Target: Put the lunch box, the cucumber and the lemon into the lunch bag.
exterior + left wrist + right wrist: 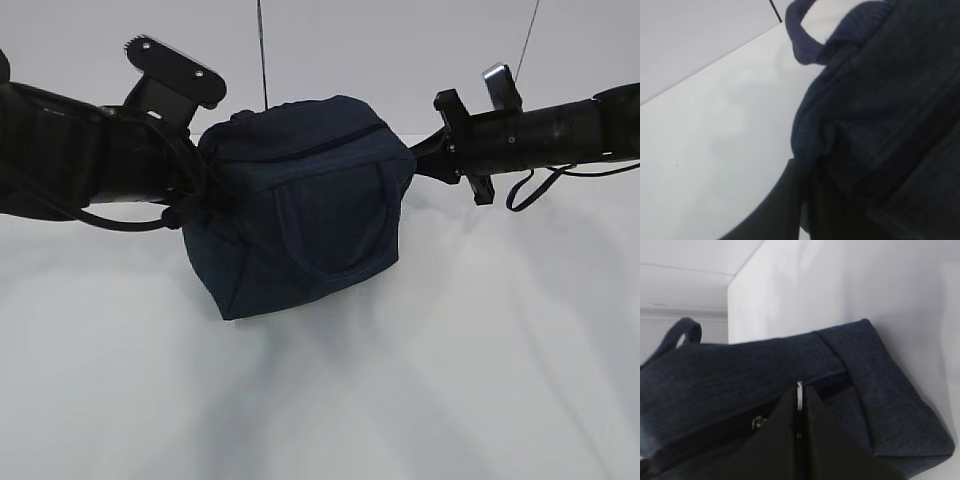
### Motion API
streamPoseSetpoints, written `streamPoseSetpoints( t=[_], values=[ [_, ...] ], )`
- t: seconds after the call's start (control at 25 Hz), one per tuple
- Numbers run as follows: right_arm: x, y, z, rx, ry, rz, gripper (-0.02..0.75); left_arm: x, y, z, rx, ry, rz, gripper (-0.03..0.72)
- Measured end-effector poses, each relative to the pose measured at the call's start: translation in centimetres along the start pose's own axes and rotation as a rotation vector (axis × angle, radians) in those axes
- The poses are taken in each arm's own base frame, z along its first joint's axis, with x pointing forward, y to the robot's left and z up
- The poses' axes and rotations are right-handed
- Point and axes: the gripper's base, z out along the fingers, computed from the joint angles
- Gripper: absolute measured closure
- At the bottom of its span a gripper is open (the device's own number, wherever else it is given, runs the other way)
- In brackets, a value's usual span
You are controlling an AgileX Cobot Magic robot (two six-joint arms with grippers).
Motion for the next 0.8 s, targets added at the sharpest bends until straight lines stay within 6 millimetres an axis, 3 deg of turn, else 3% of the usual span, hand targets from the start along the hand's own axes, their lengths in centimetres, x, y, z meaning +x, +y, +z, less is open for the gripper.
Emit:
streamPoseSetpoints(
  t=[0.8],
  values=[
    [0.3, -1.8, 0.8, 0.154, 0.04, -0.204, 0.738, -0.1, -0.4, 0.0, 0.047, -0.011, 0.008, 0.698]
  ],
)
